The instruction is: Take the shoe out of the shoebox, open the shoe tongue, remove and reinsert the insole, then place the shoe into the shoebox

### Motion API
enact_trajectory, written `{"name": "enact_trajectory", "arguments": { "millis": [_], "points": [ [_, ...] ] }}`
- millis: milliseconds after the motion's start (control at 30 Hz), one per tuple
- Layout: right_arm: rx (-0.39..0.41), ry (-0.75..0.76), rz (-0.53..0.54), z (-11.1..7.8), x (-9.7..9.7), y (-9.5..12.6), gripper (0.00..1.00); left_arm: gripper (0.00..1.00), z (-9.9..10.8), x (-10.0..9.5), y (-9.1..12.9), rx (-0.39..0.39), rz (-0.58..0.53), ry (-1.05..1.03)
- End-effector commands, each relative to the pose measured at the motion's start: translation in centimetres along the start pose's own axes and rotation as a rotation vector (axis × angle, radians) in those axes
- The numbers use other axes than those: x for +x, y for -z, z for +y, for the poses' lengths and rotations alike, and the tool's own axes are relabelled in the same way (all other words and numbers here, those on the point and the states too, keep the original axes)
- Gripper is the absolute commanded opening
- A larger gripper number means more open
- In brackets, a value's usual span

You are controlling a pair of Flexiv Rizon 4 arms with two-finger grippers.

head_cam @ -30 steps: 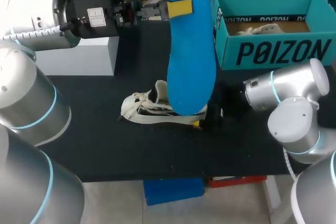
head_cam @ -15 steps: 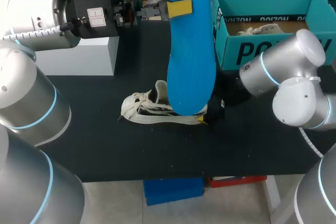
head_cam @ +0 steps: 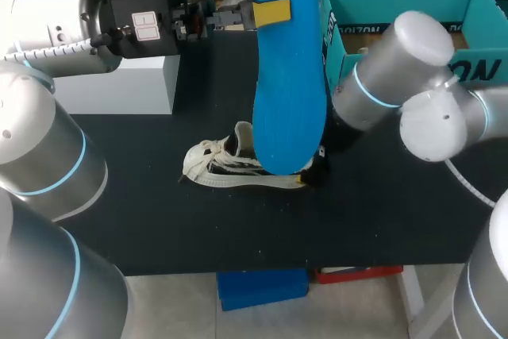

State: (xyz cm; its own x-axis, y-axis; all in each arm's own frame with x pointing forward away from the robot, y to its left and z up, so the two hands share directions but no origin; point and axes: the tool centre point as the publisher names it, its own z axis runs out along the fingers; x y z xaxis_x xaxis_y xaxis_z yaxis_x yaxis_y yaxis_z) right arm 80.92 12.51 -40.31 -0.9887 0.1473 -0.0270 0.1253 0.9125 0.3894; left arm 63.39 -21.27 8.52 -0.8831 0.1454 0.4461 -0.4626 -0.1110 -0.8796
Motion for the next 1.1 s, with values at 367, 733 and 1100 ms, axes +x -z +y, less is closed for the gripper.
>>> {"name": "enact_trajectory", "arguments": {
  "millis": [367, 733, 1100],
  "points": [
    [0.629, 0.013, -0.004, 1.07, -0.39, -0.34, 1.0, 0.0, 0.02, 0.08, -0.02, -0.002, -0.005, 0.001],
    [0.662, 0.016, -0.014, 0.96, -0.55, -0.55, 1.0, 0.0, 0.02, 0.08, -0.02, -0.002, -0.005, 0.001],
    [0.647, 0.023, -0.007, 0.89, -0.55, -0.6, 1.0, 0.0, 0.02, 0.08, -0.02, -0.002, -0.005, 0.001]
  ]
}}
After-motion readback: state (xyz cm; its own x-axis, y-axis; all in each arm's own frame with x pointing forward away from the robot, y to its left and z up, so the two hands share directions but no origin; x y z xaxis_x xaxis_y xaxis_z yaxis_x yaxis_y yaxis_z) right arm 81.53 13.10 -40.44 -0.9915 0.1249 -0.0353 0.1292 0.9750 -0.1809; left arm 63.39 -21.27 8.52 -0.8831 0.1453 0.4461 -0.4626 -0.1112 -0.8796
